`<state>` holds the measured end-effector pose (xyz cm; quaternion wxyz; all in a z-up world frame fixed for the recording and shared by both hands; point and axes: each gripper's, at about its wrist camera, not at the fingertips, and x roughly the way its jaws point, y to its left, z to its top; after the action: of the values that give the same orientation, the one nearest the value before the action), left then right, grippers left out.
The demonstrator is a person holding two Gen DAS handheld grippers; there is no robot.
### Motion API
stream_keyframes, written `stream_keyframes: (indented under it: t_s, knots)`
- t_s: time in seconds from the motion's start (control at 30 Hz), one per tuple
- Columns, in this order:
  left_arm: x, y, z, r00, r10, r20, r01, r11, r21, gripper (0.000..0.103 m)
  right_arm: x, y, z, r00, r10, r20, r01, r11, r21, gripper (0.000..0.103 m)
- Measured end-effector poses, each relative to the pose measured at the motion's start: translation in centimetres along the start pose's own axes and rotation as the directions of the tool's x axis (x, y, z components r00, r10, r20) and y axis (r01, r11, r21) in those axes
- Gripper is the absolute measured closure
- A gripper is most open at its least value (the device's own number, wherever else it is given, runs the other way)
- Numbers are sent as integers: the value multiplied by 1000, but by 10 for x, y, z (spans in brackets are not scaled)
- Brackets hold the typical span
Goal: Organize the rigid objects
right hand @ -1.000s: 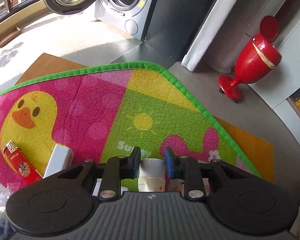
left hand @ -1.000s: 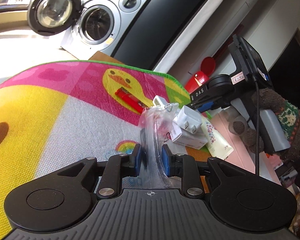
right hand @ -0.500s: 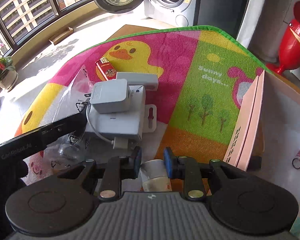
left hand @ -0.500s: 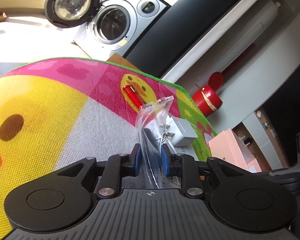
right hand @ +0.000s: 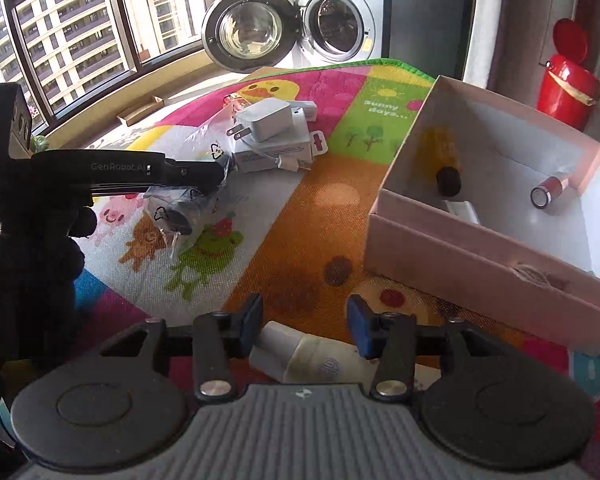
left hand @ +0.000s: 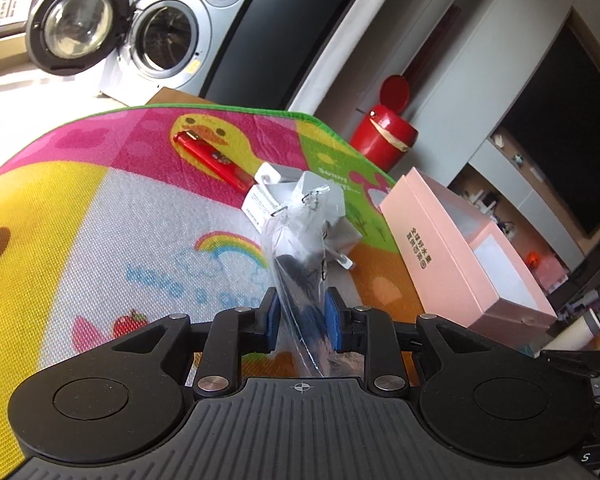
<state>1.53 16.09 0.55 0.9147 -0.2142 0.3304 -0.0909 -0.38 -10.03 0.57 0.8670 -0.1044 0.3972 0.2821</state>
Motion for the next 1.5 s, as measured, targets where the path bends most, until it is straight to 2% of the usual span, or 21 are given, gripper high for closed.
stream_keyframes:
  t_s: [0.03,0.13,0.23,0.37,0.43,0.5,0.6,0.7,0.8,0.9,0.97,1.03,1.13,1.27,1.4,1.5]
  knots:
    - [-2,-7,-2,1000,5,-21,-4,999,39,76,-4,-3,-6,999,-23,26,23,1000,-7,32]
    - [-6,-29,-12,996,43,-75,-31,987,156,74,-6,-11,-23,995,-72,66,73,997,-9,31]
    - [-7,-49,-19,993,51,-108,-27,977,211,75,-5,-19,-34,995,-72,66,70,997,29,30]
    - [-6,-61,-21,988,-34,-150,61,982,181,75,-15,-25,-43,994,-43,98,38,998,49,30]
    - [-12,-63,-16,989,-63,-131,83,985,148,75,-21,-27,-45,992,-30,119,25,998,50,30]
    - [-20,-64,-9,994,-61,-86,72,989,132,75,-31,-26,-45,987,-18,160,12,999,38,30]
    - [-30,-64,-3,999,-18,-42,24,988,155,75,-44,-16,-22,969,28,244,-29,1000,-3,30]
    - [-31,-67,-9,996,-30,-84,46,981,188,75,-43,-9,19,954,103,283,-101,995,-23,30]
    - [-26,-74,-24,992,-15,-122,45,968,248,75,-17,-3,68,957,160,243,-164,986,-3,30]
    - [-18,-77,-37,990,47,-132,-6,956,292,74,36,6,114,974,158,161,-167,985,47,39]
    - [-16,-74,-40,989,58,-134,-18,960,280,73,69,10,131,983,158,88,-165,984,73,52]
    - [-18,-66,-41,990,38,-133,-5,969,245,73,91,14,137,986,160,38,-163,984,67,63]
    - [-21,-59,-39,991,24,-130,6,974,228,73,93,17,132,989,150,14,-150,988,44,70]
    - [-15,-61,-35,990,21,-139,12,973,231,73,38,6,111,979,178,99,-181,983,21,71]
    - [1,-74,-33,987,50,-150,-9,966,259,73,-21,-16,67,975,156,161,-161,987,18,71]
    - [11,-85,-30,985,79,-152,-35,960,278,73,-48,-40,24,983,76,167,-85,995,47,71]
